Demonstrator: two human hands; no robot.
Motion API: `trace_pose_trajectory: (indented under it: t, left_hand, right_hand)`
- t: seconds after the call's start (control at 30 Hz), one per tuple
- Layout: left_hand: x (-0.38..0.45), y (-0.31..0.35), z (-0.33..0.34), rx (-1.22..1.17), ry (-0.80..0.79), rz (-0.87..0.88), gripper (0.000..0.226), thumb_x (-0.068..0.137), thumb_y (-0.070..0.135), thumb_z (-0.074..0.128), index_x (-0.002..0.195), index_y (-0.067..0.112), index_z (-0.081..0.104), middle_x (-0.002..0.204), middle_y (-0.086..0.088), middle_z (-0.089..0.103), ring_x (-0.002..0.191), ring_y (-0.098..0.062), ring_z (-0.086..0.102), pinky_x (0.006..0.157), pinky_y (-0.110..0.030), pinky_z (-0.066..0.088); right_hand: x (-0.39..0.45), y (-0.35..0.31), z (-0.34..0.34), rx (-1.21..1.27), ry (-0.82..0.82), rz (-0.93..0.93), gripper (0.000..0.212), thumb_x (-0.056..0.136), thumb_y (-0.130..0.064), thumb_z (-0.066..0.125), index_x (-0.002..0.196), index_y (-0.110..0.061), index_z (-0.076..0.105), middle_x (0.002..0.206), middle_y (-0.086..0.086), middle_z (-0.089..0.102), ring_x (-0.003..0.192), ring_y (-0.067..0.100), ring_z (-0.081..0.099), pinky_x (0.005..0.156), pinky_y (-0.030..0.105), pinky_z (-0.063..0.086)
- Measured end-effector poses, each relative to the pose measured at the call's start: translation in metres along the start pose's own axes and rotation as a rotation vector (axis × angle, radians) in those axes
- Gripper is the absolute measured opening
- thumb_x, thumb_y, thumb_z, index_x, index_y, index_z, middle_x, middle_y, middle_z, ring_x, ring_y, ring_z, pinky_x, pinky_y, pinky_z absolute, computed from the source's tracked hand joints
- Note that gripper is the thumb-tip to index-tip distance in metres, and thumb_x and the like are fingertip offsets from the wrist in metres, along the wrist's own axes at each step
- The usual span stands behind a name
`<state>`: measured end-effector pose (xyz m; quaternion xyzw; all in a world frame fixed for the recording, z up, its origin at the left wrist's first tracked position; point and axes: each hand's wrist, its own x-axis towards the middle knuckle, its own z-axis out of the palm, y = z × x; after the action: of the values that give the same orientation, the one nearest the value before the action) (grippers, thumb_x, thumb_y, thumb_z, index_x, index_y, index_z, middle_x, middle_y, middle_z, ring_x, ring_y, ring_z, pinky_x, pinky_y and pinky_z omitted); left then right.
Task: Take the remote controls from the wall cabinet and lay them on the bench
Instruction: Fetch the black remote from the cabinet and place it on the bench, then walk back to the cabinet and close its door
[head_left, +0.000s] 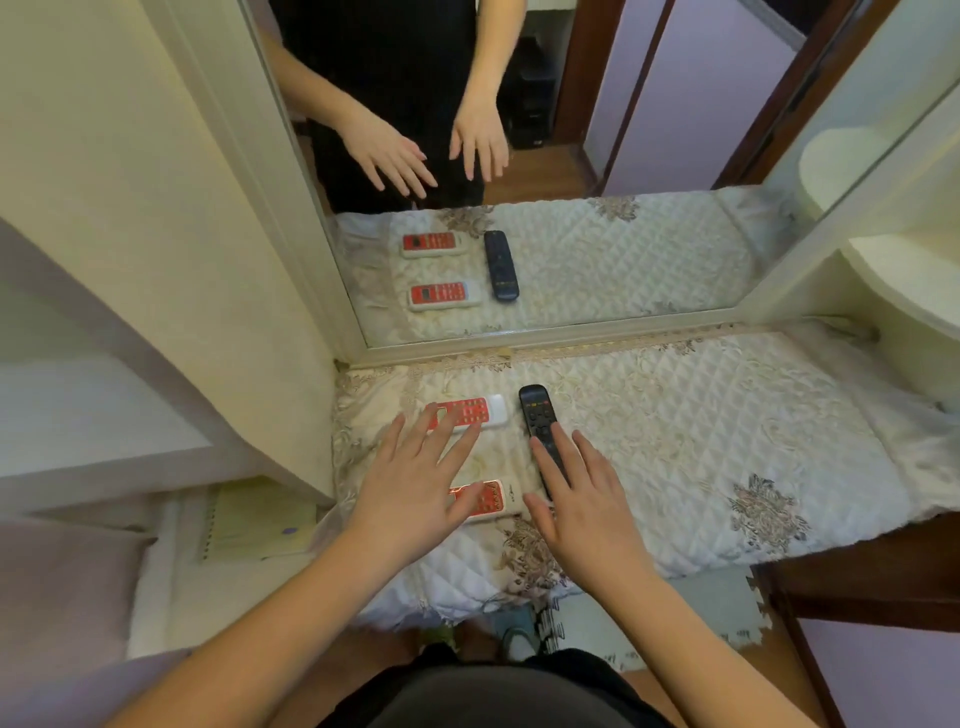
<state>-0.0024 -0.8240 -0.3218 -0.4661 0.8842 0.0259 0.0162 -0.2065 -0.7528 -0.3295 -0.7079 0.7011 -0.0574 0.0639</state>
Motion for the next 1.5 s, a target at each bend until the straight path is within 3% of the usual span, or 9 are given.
trace_pose_trajectory:
  t: [0.23,0.4,0.67,0.93,1.13,1.27,1.37,1.5]
  left_hand:
    - [-0.03,0.017,-0.004,0.011,-0.003,-0.175,0.066,0.093,0.059,0.029,0.145,0.021,0.041,0.151,-0.009,0.042,0.141,-0.03,0.037,0.112,-0.05,0.018]
    - [-0.051,0.047,-0.013,0.008,-0.045,-0.484,0.066,0.091,0.059,0.029,0.144,0.022,0.044,0.148,-0.006,0.046,0.137,-0.029,0.041,0.104,-0.062,0.031]
    - [-0.106,0.076,-0.009,-0.002,-0.022,-0.72,0.063,0.088,0.056,0.036,0.14,0.023,0.05,0.141,-0.007,0.055,0.129,-0.029,0.052,0.1,-0.061,0.04]
    - [-0.188,0.084,-0.014,-0.018,0.058,-0.965,0.064,0.093,0.058,0.034,0.147,0.025,0.037,0.153,-0.004,0.039,0.141,-0.025,0.036,0.108,-0.059,0.032]
    - [-0.274,0.101,-0.018,-0.018,0.064,-1.264,0.065,0.093,0.06,0.024,0.147,0.028,0.038,0.155,-0.002,0.037,0.145,-0.023,0.03,0.114,-0.06,0.019]
    - [-0.347,0.123,-0.016,0.017,0.073,-1.397,0.063,0.093,0.059,0.031,0.144,0.026,0.044,0.158,-0.003,0.031,0.147,-0.025,0.022,0.116,-0.059,0.011]
    - [-0.407,0.147,-0.009,0.012,0.082,-1.505,0.062,0.092,0.059,0.036,0.142,0.024,0.048,0.157,-0.004,0.032,0.146,-0.026,0.024,0.116,-0.057,0.014]
    - [-0.482,0.184,-0.004,-0.039,0.062,-1.657,0.064,0.092,0.061,0.034,0.143,0.025,0.045,0.157,-0.003,0.032,0.147,-0.027,0.024,0.116,-0.057,0.014]
  right_hand:
    - [0.003,0.012,-0.004,0.025,-0.053,-0.155,0.058,0.097,-0.048,0.028,0.144,-0.016,0.041,0.149,0.011,0.04,0.138,0.03,0.036,0.108,0.048,0.036]
    - [0.006,0.021,-0.009,0.005,-0.088,-0.265,0.064,0.098,-0.051,0.011,0.143,-0.016,0.041,0.147,0.01,0.043,0.137,0.03,0.039,0.11,0.048,0.035]
    - [0.002,0.0,-0.007,0.024,-0.119,-0.481,0.055,0.092,-0.044,0.035,0.136,-0.015,0.051,0.139,0.011,0.054,0.128,0.032,0.049,0.104,0.046,0.04]
    - [-0.016,-0.079,-0.004,0.059,-0.148,-0.795,0.055,0.092,-0.041,0.035,0.136,-0.013,0.051,0.137,0.013,0.054,0.126,0.034,0.052,0.103,0.048,0.044]
    - [-0.054,-0.149,0.005,0.017,-0.174,-1.055,0.053,0.095,-0.041,0.033,0.143,-0.019,0.04,0.148,0.008,0.042,0.136,0.029,0.039,0.112,0.044,0.033]
    - [-0.099,-0.194,0.011,0.007,-0.194,-1.179,0.052,0.094,-0.041,0.035,0.14,-0.02,0.045,0.145,0.007,0.047,0.132,0.029,0.044,0.108,0.043,0.034]
    - [-0.146,-0.229,0.012,0.014,-0.212,-1.303,0.053,0.092,-0.04,0.034,0.137,-0.017,0.05,0.14,0.009,0.052,0.128,0.029,0.048,0.105,0.043,0.039]
    - [-0.22,-0.273,0.012,-0.009,-0.226,-1.458,0.055,0.094,-0.043,0.026,0.142,-0.022,0.042,0.147,0.005,0.044,0.136,0.026,0.04,0.11,0.043,0.033]
